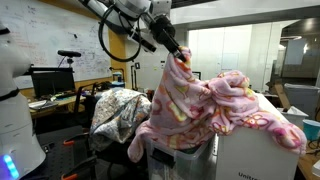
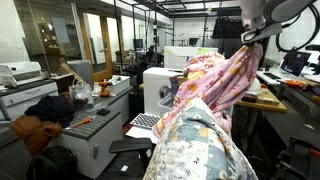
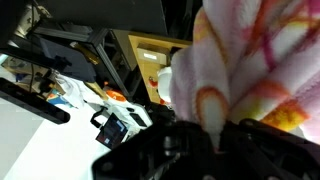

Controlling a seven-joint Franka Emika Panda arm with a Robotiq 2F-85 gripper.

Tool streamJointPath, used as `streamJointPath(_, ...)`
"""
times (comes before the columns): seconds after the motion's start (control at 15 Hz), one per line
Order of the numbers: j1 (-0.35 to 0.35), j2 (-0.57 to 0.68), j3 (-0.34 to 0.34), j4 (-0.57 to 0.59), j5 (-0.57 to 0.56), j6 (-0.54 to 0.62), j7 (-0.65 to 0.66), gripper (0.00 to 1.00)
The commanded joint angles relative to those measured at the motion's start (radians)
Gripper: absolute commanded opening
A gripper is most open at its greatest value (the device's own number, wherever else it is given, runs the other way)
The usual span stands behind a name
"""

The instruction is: Place the pink fleece blanket on the clear storage bin

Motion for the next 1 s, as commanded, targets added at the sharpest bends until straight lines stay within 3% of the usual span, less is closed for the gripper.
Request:
streamJointPath(0.0,0.019,-0.011,0.008,0.004,-0.049,-0.069,0.017,0.01)
streamJointPath(0.4,0.083,0.028,0.025,0.017,-0.086,0.084,0.001,0.01)
streamJointPath(0.6,0.099,0.055,0.040,0.044,-0.211,0.182,0.041,0.01)
streamJointPath(0.93,0.128,0.145,0.063,0.151,-0.452,0.171,0.144,0.01)
